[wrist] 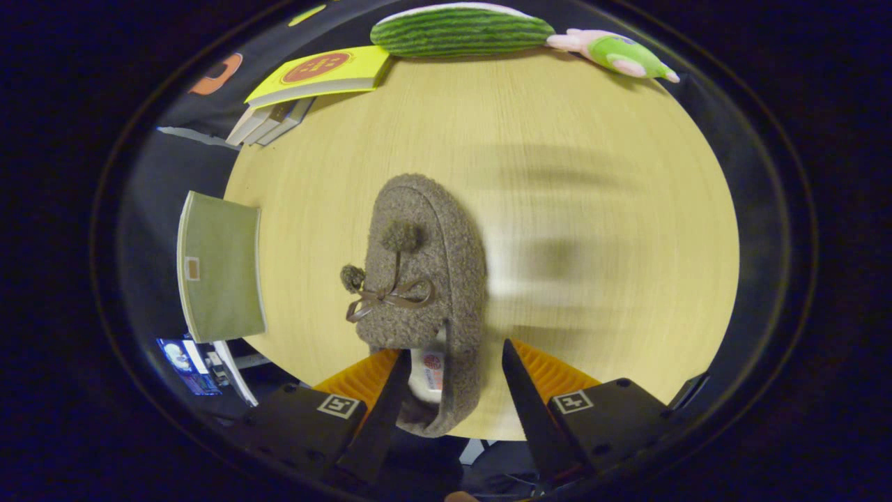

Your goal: Open the storage box then place both shoes into the box .Put the left shoe in first, then the right shoe, with the right side of both shoes facing outward in a uniform manner.

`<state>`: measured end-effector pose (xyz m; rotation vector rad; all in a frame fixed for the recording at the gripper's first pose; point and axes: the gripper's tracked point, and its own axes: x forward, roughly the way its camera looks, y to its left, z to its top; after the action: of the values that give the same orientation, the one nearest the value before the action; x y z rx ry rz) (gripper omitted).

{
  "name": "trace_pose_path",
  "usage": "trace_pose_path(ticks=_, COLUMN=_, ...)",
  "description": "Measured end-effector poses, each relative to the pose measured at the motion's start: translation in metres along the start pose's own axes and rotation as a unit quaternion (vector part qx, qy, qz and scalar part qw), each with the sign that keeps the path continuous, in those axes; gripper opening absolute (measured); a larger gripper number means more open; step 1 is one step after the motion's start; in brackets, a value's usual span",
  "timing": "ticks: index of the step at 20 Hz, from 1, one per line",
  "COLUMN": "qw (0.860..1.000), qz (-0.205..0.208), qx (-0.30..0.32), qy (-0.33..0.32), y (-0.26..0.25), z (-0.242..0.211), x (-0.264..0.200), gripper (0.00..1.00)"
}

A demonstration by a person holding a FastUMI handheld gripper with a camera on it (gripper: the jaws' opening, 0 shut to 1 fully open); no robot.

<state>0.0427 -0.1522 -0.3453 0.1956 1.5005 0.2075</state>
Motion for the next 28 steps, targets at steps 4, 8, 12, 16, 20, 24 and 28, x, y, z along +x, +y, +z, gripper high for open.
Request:
trace_pose_path(ticks=4, qw=1.000, qz=0.013, qx=0.015, qy=0.017, y=-0.002, z=-0.002, x=0.010, gripper=0.51)
trace_pose_path(ticks=8, qw=1.000, qz=0.002, qx=0.021, qy=0.015, y=-0.008, z=0.000, x=0.009, gripper=0.31)
trace_pose_path(ticks=12, qw=0.999, qz=0.004, qx=0.043, qy=0.017, y=0.002, z=-0.009, x=0.002, gripper=0.07)
trace_pose_path(ticks=16, qw=0.997, qz=0.029, qx=0.071, qy=0.013, y=0.038, z=-0.031, x=-0.018, gripper=0.06)
trace_pose_path(ticks=20, qw=0.994, qz=0.065, qx=0.090, qy=-0.011, y=0.109, z=-0.049, x=-0.055, gripper=0.06)
trace_pose_path(ticks=24, qw=0.991, qz=0.090, qx=0.094, qy=-0.037, y=0.193, z=-0.051, x=-0.087, gripper=0.06)
trace_pose_path(ticks=28, qw=0.990, qz=0.096, qx=0.090, qy=-0.054, y=0.275, z=-0.037, x=-0.109, gripper=0.06)
